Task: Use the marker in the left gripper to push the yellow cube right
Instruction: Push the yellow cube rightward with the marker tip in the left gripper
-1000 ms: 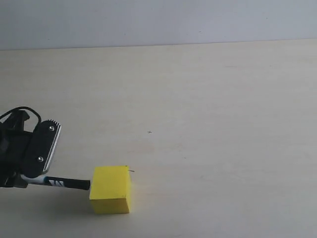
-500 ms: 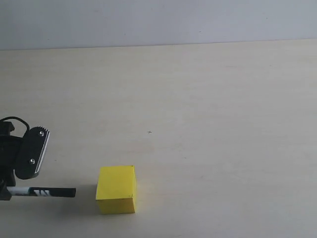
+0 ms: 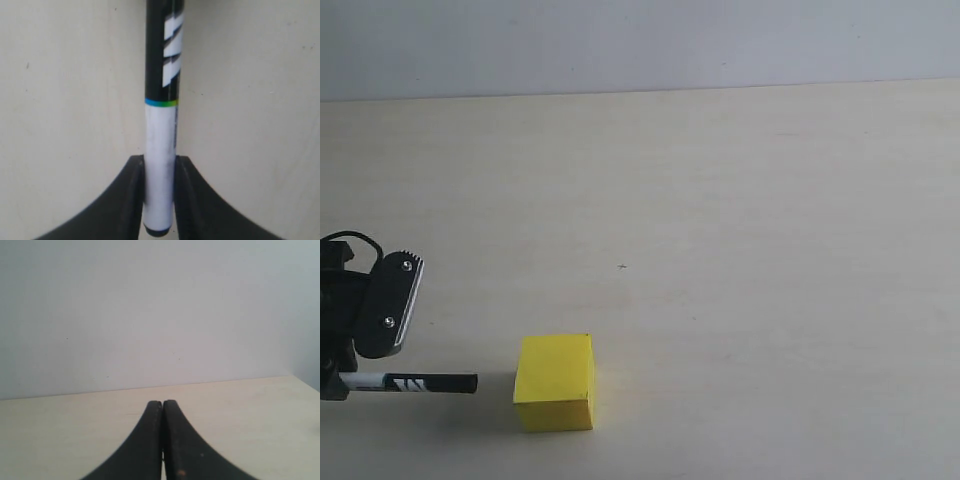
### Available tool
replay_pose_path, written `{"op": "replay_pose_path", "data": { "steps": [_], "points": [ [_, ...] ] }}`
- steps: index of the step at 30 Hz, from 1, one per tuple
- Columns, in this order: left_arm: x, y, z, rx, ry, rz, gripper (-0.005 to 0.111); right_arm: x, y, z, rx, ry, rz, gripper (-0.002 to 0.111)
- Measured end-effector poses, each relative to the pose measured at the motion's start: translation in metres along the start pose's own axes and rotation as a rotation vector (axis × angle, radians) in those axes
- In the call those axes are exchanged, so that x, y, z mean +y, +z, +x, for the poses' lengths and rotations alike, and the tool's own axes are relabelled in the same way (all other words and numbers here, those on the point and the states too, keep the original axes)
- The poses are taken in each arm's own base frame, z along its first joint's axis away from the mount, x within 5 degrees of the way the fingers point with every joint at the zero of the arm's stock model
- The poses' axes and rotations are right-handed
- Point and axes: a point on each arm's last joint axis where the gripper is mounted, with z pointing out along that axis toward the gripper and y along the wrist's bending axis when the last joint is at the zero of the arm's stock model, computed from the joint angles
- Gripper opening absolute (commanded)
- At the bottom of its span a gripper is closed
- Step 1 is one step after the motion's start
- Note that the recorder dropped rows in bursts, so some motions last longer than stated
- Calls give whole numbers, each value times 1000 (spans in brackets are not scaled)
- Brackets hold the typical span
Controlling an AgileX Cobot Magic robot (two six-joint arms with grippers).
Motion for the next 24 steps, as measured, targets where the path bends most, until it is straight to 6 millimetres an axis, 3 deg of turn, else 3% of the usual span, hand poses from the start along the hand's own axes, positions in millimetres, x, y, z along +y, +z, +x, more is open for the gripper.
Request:
{"op": "replay_pose_path", "data": {
  "steps": [13, 18, 24],
  "points": [
    [0, 0, 0, 0, 0, 0, 0, 0, 0, 0, 0, 0, 0, 0],
    [0, 17, -6, -19, -9, 92, 0, 0, 0, 0, 0, 0, 0, 0],
    [2, 21, -8, -50, -15, 86, 0, 0, 0, 0, 0, 0, 0, 0]
  ]
}}
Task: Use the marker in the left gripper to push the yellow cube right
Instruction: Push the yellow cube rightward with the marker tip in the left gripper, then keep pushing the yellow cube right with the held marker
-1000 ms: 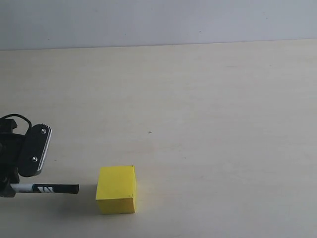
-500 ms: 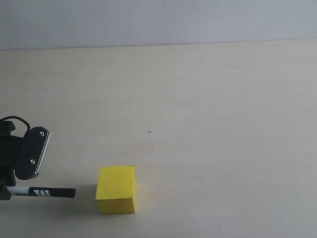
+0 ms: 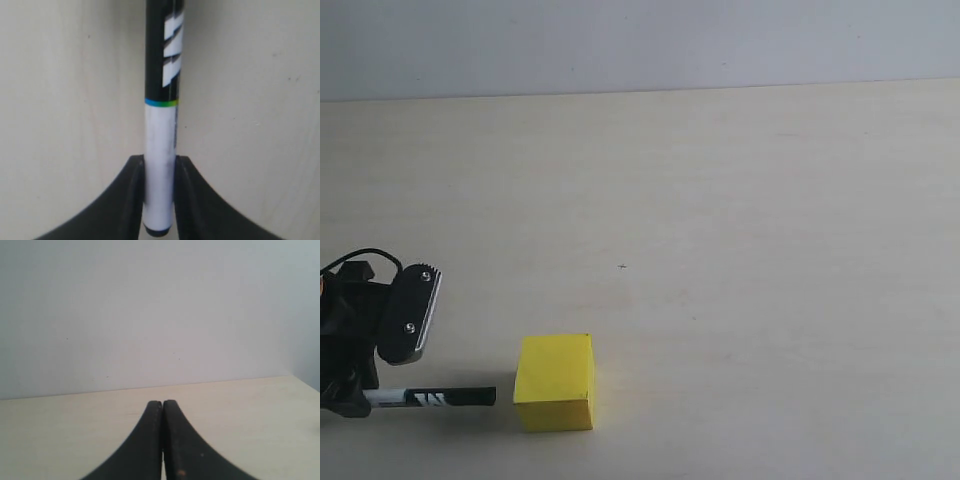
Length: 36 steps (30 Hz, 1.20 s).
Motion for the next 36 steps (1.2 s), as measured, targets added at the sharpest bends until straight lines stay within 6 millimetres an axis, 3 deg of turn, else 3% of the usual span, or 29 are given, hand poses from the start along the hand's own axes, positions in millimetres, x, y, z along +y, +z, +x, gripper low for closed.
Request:
{"op": "replay_pose_path", "data": {
  "steps": [10, 16, 22, 30, 36],
  "points": [
    [2, 0, -1, -83, -21, 6, 0, 0, 0, 0, 0, 0, 0, 0],
    [1, -8, -31, -201, 57, -5, 0, 0, 0, 0, 0, 0, 0, 0],
    [3, -7, -10, -135, -72, 46, 0, 0, 0, 0, 0, 0, 0, 0],
    [-10, -7, -34, -143, 2, 63, 0, 0, 0, 0, 0, 0, 0, 0],
    [-10, -7, -49, -219, -34, 22, 0, 0, 0, 0, 0, 0, 0, 0]
  ]
}}
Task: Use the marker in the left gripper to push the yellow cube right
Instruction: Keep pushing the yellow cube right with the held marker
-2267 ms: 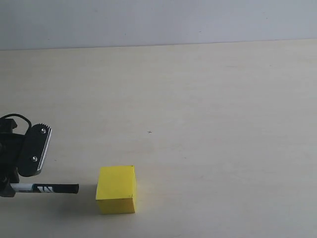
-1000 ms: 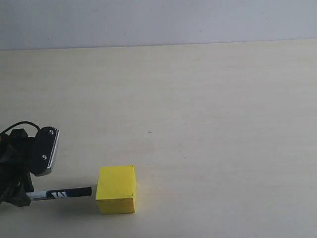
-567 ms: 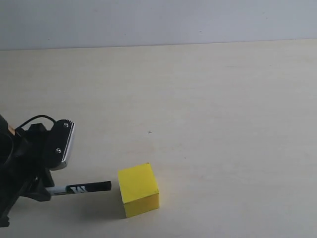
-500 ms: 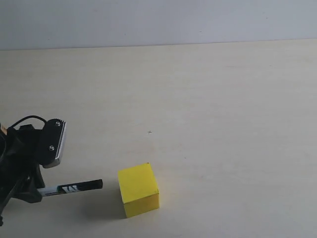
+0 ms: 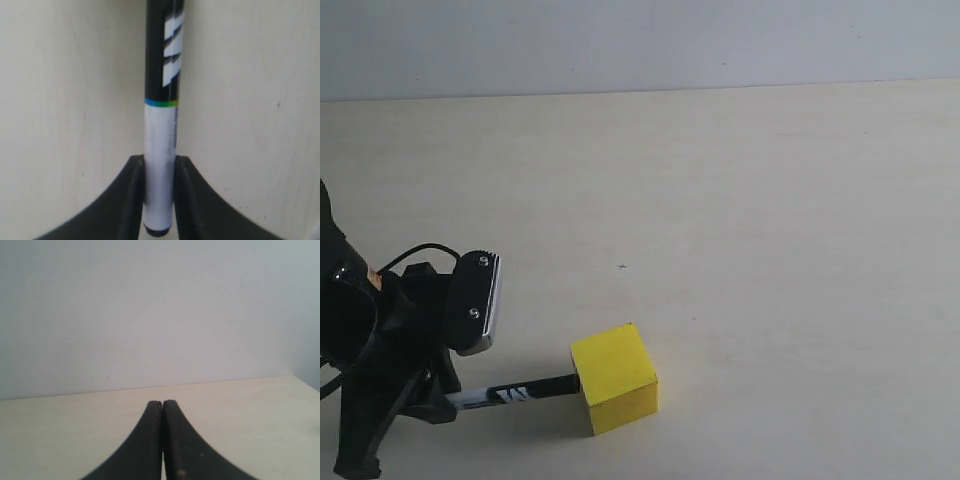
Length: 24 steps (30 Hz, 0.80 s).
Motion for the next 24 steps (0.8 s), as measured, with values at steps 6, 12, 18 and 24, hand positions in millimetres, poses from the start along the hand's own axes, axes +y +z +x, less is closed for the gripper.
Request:
{"op": "replay_pose_path", "data": {
  "steps": [6, 12, 18, 24],
  "points": [
    [1, 0, 2, 24, -10, -8, 0, 0, 0, 0, 0, 0, 0, 0],
    [2, 0, 5, 54, -78, -18, 0, 0, 0, 0, 0, 0, 0, 0],
    [0, 0, 6, 72, -165, -11, 0, 0, 0, 0, 0, 0, 0, 0],
    [-8, 2, 1, 113, -84, 14, 0, 0, 0, 0, 0, 0, 0, 0]
  ]
}}
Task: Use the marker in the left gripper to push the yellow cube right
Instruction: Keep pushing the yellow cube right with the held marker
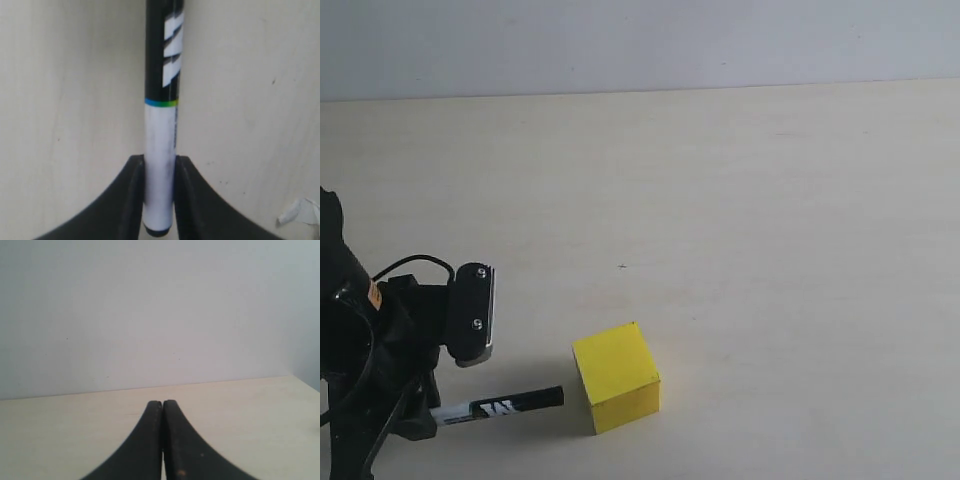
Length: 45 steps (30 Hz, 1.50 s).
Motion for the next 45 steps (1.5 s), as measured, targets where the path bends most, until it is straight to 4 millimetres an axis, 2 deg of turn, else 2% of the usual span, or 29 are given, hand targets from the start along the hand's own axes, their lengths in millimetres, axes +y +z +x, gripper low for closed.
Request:
{"op": "replay_pose_path", "data": {
  "steps": [6, 16, 23, 26, 30, 35, 45],
  "points": [
    [1, 0, -4, -12, 17, -41, 0, 0, 0, 0, 0, 0, 0, 0],
    [14, 3, -13, -103, -31, -158, 0, 0, 0, 0, 0, 0, 0, 0],
    [19, 4, -6, -8, 127, -220, 0, 0, 0, 0, 0, 0, 0, 0],
    [24, -2, -9, 7, 153, -234, 0, 0, 0, 0, 0, 0, 0, 0],
    [36, -7, -14, 79, 144, -162, 0, 0, 0, 0, 0, 0, 0, 0],
    [38, 4, -10, 185, 208, -39, 0, 0, 0, 0, 0, 0, 0, 0],
    [38, 7, -16, 122, 270, -35, 0, 0, 0, 0, 0, 4, 0, 0]
  ]
}}
